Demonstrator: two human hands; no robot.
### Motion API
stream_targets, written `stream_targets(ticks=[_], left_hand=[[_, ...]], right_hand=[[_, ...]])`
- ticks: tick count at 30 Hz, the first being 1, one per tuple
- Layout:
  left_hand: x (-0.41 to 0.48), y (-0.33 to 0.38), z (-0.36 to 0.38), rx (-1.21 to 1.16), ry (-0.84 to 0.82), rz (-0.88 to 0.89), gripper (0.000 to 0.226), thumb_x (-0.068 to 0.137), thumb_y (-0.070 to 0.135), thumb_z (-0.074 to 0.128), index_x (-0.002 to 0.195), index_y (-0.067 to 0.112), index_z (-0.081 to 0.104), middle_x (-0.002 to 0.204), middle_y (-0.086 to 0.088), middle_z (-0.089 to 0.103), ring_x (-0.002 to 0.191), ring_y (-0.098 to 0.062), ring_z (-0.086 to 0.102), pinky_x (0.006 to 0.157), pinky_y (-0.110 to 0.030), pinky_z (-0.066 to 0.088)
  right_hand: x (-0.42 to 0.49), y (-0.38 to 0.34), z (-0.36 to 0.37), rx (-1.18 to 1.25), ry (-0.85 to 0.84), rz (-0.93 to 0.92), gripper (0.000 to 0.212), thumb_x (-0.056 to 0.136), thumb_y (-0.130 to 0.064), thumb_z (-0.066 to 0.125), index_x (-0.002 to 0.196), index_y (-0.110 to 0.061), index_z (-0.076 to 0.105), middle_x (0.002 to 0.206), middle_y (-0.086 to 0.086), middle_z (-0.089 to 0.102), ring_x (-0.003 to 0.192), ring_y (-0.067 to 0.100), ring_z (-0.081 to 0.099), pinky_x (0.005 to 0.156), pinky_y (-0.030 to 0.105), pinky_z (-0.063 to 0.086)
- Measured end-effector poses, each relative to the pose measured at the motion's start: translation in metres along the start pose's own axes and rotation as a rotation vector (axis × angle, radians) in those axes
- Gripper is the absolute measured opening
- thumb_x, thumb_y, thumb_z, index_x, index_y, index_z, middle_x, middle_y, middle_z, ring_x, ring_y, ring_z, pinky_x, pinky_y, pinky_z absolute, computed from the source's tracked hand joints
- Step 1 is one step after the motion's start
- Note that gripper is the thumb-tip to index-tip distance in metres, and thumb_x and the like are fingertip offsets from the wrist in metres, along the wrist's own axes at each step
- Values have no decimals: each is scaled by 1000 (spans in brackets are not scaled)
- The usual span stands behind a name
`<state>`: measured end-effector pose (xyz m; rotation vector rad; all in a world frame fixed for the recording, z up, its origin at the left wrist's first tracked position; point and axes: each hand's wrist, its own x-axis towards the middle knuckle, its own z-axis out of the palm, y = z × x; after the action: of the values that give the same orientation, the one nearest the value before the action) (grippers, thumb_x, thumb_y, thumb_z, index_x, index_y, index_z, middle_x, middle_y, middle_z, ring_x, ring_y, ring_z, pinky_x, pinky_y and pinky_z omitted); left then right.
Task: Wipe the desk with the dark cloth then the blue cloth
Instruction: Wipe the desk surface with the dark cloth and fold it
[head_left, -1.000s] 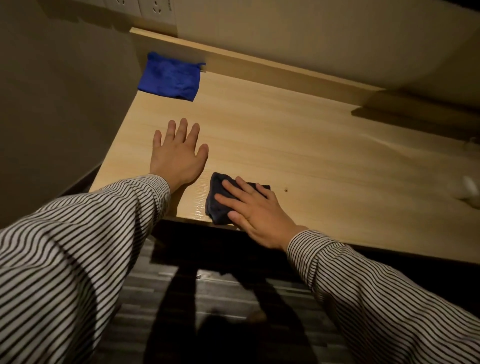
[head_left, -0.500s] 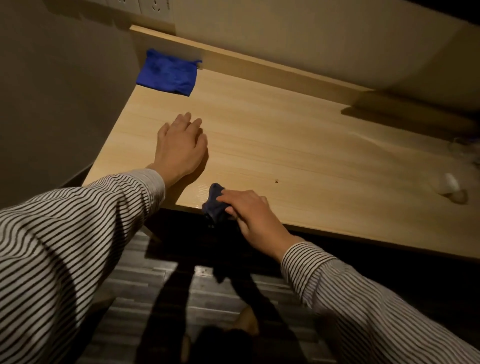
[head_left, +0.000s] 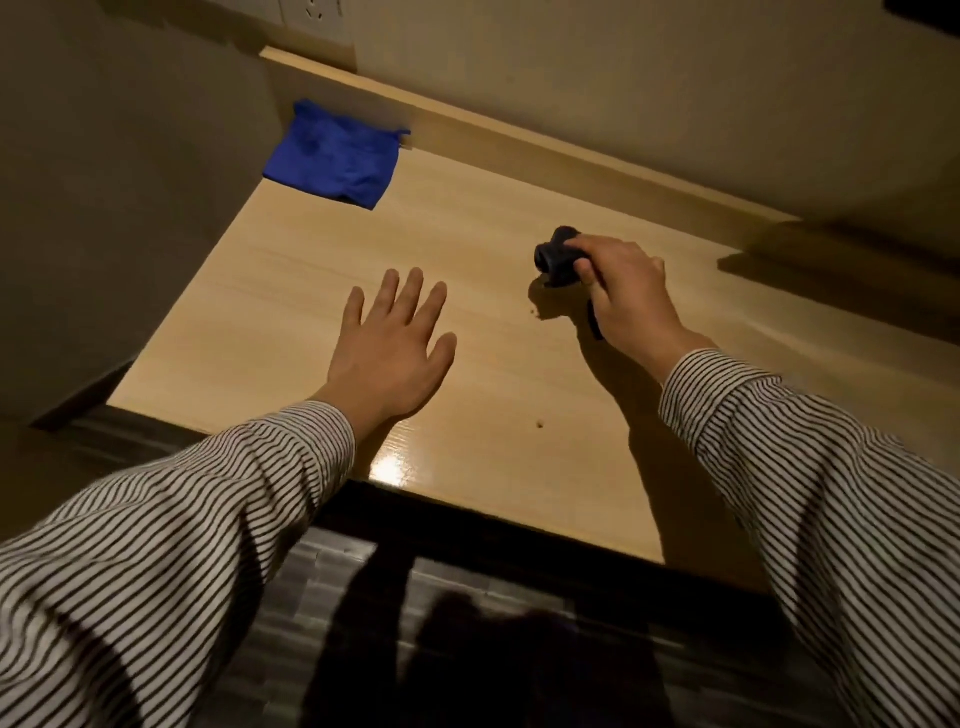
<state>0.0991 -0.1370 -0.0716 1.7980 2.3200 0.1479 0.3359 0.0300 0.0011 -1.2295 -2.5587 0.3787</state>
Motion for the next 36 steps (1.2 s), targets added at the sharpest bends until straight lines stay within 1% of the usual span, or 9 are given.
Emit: stream_targets(ticks=[5, 8, 10, 13, 16, 19, 23, 30, 36], left_hand=[[-1, 3, 0, 22, -1, -19, 73, 105, 66, 8, 171, 35, 2, 180, 2, -4, 165, -21, -10, 131, -56, -3], [0, 3, 0, 26, 13, -34, 71, 106, 65, 12, 171, 37, 4, 180, 4, -3, 165, -20, -9, 131, -55, -1], [-1, 3, 1, 38, 20, -34, 70, 107, 65, 14, 171, 37, 5, 180, 5, -1, 166, -19, -8, 131, -55, 0], [0, 3, 2, 44, 22, -40, 70, 108, 65, 15, 171, 37, 6, 180, 6, -1, 166, -19, -7, 131, -55, 0], [0, 2, 2, 51, 20, -40, 70, 108, 66, 14, 171, 38, 5, 180, 6, -1, 166, -19, -7, 131, -55, 0], [0, 2, 2, 48, 13, -40, 70, 108, 66, 14, 171, 38, 4, 180, 5, -1, 165, -19, -8, 131, -55, 0], [0, 4, 0, 39, 3, -36, 71, 107, 67, 13, 171, 38, 4, 180, 5, -1, 165, -19, -7, 131, -56, 0], [-1, 6, -6, 27, -15, -15, 72, 106, 65, 11, 171, 36, 5, 181, 1, -1, 166, -23, -5, 130, -59, 0], [-1, 5, -5, 45, -34, -2, 75, 104, 64, 8, 171, 32, 5, 181, -3, 1, 166, -29, -3, 129, -62, 2]], right_hand=[[69, 43, 17, -37, -31, -39, 34, 112, -29, 39, 141, -28, 56, 141, 3, 62, 130, 30, 51, 100, 45, 30], [97, 64, 28, -149, -56, -35, 41, 112, -34, 37, 149, -26, 51, 156, 4, 50, 140, 31, 43, 106, 53, 32], [102, 75, 33, -209, -133, -75, 46, 111, -41, 33, 154, -30, 47, 166, 0, 37, 151, 28, 31, 113, 53, 26], [97, 83, 38, -177, -217, -100, 52, 110, -49, 23, 158, -39, 37, 172, -5, 20, 159, 21, 11, 120, 53, 13], [92, 80, 37, -194, -290, -139, 55, 107, -57, 15, 160, -47, 27, 174, -6, 12, 160, 25, 5, 121, 58, 9], [78, 72, 34, -222, -341, -179, 54, 107, -58, 11, 160, -51, 20, 174, -8, 8, 159, 29, 6, 120, 63, 8], [41, 51, 30, -233, -396, -225, 56, 106, -58, 8, 160, -51, 17, 174, -9, 6, 160, 28, 1, 120, 66, 5], [-51, 10, 30, -210, -418, -281, 54, 111, -50, 16, 164, -41, 15, 174, -11, 6, 160, 18, 0, 124, 54, 9], [-117, -19, 36, -196, -424, -272, 54, 111, -49, 17, 165, -40, 11, 174, -13, 2, 160, 15, -4, 125, 49, 8]])
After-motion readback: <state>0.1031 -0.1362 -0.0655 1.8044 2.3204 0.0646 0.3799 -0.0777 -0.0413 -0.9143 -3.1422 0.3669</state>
